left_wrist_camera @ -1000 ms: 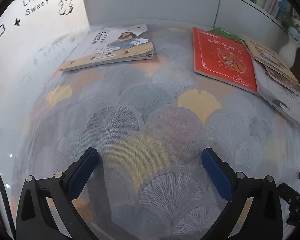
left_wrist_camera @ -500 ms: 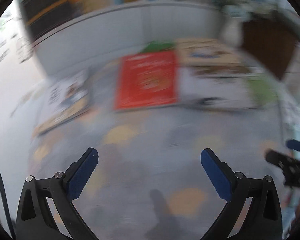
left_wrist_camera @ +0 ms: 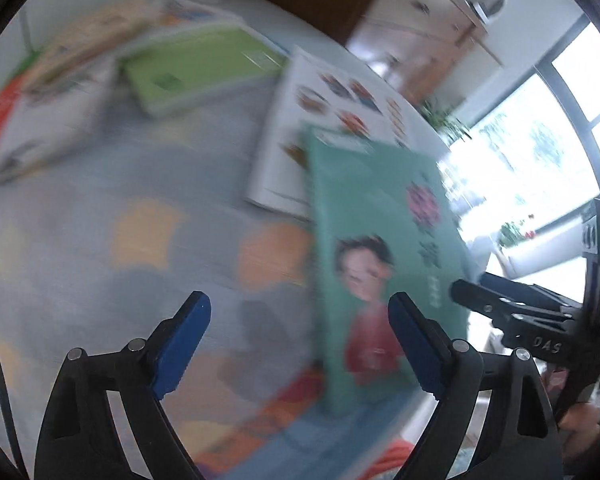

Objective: Organize books
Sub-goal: 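Grasp the green book with the left tool while the right tool grips it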

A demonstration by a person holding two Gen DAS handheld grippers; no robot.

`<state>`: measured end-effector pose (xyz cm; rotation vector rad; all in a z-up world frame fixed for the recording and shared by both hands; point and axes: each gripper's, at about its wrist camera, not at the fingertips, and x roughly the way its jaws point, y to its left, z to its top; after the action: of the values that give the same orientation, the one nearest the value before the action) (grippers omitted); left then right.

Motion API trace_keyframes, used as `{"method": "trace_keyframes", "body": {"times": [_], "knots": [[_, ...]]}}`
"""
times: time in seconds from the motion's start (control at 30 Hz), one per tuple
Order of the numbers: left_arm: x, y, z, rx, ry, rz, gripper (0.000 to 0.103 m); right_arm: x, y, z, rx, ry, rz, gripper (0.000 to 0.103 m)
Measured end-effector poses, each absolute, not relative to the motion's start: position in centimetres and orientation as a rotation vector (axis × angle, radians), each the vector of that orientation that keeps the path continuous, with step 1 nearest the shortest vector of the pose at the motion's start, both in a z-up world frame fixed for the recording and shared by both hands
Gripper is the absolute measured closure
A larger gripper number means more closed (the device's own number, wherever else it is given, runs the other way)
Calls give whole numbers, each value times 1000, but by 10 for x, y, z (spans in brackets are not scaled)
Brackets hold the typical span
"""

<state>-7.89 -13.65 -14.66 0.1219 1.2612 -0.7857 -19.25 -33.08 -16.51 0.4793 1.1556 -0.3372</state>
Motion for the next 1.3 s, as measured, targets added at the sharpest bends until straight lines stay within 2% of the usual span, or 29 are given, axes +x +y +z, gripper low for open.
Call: {"method": "trace_keyframes", "body": {"times": [0.07,0.13,0.3,0.43,0.57,0.67,0.77,0.83,0.87,0.97,1.1,1.3], "knots": [[-86,-147,-153,108,1287,-802,16,-203,-341,-171,506,1170,-308,41],[-91,-155,-161,84,1330,-813,35,-211,-345,-178,526,1189,-272,51],[-102,-161,-164,85,1332,-801,49,-218,-348,-194,532,1207,-223,54],[-100,-164,-159,64,1336,-806,50,-211,-348,-198,541,1198,-152,54],[-106,-144,-120,-149,1224,-1000,50,-213,-355,-198,561,1191,-128,54],[-109,-148,-106,-161,1189,-1061,53,-214,-364,-200,596,1185,-97,54],[-108,-161,-121,-34,1195,-973,66,-213,-365,-201,599,1187,-88,53],[-105,-167,-134,11,1211,-941,89,-215,-364,-200,584,1193,-90,52],[-103,-170,-143,0,1242,-951,93,-215,-363,-200,573,1195,-91,52],[-100,-172,-150,-19,1277,-981,93,-212,-360,-200,558,1198,-105,52],[-104,-174,-134,-16,1231,-1035,93,-209,-360,-197,568,1207,-119,52],[-89,-142,-114,-35,1170,-992,92,-205,-344,-162,547,1147,-75,52]]}}
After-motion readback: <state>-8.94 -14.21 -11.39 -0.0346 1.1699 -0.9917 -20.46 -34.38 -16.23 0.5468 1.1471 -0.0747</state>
